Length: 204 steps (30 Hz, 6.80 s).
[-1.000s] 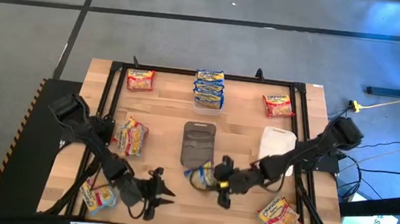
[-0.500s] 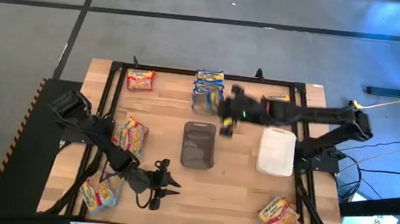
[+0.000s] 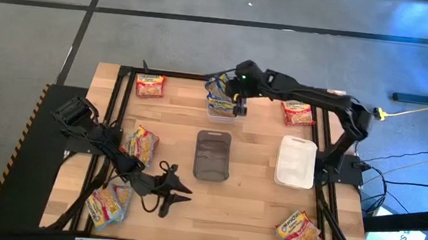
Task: Sort Maruchan noodles
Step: Put the blue noodle pack into the transparent bin, then put the light blue noodle pack into the black bin
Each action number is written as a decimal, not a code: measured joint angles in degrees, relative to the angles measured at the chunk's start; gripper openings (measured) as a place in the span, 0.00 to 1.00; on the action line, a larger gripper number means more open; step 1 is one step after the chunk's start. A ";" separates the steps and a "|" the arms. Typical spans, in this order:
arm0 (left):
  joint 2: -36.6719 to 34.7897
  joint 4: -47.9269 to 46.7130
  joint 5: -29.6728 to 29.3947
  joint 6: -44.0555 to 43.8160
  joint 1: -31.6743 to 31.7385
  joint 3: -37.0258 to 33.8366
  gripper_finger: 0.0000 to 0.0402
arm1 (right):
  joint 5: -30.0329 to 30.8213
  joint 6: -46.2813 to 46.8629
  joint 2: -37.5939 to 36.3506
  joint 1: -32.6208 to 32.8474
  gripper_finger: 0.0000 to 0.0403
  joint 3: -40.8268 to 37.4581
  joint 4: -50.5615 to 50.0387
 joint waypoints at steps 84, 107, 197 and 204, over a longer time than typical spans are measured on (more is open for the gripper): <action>0.03 -0.94 0.15 0.61 0.33 0.05 0.27 | 6.86 7.80 11.00 7.58 0.48 15.61 -22.18; 0.03 -0.97 0.12 0.58 0.35 0.05 0.27 | 1.80 10.73 11.00 6.20 0.01 3.91 -9.55; 25.75 -16.00 4.98 -1.17 -4.79 41.89 0.27 | -0.65 122.50 -17.63 83.08 0.35 -40.69 -1.57; 25.75 -16.02 4.54 -1.00 -4.81 41.89 0.27 | 1.46 119.42 -17.64 83.09 0.02 -40.65 -2.10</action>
